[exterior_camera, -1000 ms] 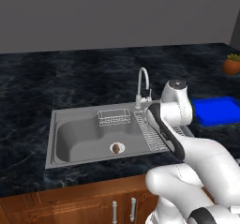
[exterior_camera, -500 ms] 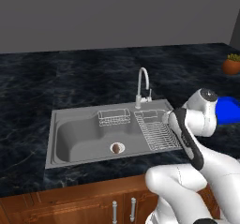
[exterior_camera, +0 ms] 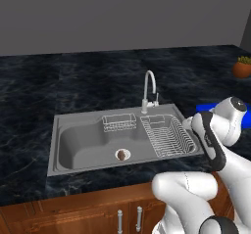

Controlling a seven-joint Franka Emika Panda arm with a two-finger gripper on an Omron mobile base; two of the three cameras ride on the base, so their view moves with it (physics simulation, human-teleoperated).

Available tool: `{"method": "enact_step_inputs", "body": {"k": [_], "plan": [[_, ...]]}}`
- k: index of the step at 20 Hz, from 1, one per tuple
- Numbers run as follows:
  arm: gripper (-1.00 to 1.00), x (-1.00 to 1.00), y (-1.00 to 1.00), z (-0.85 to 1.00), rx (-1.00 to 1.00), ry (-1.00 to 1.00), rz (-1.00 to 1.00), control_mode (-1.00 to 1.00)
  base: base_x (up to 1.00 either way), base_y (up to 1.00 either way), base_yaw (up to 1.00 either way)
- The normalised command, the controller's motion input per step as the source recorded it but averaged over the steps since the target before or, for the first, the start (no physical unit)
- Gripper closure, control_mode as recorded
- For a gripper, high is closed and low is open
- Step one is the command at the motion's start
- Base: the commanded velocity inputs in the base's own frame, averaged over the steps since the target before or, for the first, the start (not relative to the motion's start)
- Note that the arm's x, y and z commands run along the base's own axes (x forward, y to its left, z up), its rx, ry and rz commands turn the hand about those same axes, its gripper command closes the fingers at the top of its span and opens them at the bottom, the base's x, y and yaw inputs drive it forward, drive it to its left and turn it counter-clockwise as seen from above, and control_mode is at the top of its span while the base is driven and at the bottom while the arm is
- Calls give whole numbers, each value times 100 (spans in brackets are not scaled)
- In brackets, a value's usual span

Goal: Pick up all produce items and place them in the sink. Turn on the sink faucet to wash them. Then turn the sink off and put them in the tray.

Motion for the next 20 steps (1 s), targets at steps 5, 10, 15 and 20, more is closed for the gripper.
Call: {"method": "enact_step_inputs", "body": {"k": [5,10,15,20], "plan": [[-100,14,-12,3,1,-1,1,-100,0,0,0],[-100,22,2,0,1,1,2,-100,0,0,0],[-100,51,1,0,2,-6,3,-100,0,0,0],[-100,0,3,0,-8,-29,12,-100,0,0,0]]}}
